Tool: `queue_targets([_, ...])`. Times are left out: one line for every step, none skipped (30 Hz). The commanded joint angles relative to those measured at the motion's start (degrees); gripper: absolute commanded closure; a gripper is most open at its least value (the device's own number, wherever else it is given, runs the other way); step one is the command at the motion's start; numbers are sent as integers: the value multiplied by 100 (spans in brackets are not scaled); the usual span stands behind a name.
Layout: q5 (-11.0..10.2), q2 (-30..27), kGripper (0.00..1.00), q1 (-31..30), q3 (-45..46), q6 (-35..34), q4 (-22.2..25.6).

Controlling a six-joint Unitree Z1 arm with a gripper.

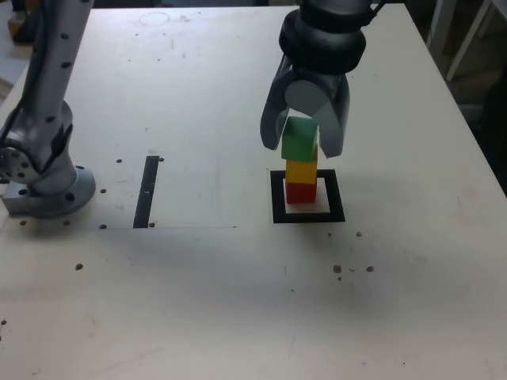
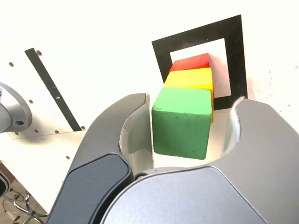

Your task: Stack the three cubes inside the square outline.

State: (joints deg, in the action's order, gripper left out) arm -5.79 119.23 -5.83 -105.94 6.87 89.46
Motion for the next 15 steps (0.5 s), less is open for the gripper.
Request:
queue_targets([-16, -39, 1, 12, 9, 8, 27])
queue_targets([-29, -60, 1, 12, 12, 8, 27])
queue_targets([-45, -86, 1, 12, 18, 8, 27])
queue_targets([-66, -120, 1, 12, 24, 7, 28])
queue_targets([-93, -163, 1, 12, 32, 5, 32])
queue_targets([-124, -217, 1, 12, 45, 0, 37])
queue_targets([-159, -285, 1, 12, 66, -8, 44])
queue_targets([-197, -366, 1, 12, 97, -21, 52])
queue_targets([-237, -460, 1, 12, 138, -41, 62])
queue_targets([-276, -567, 1, 12, 192, -65, 73])
queue_targets([-311, -683, 1, 12, 262, -95, 84])
queue_targets([-342, -805, 0, 12, 345, -128, 92])
queue_targets([-377, -972, 0, 12, 475, -179, 103])
queue_targets([-395, -1095, 0, 12, 584, -217, 110])
queue_targets([-407, -1215, 0, 12, 702, -253, 115])
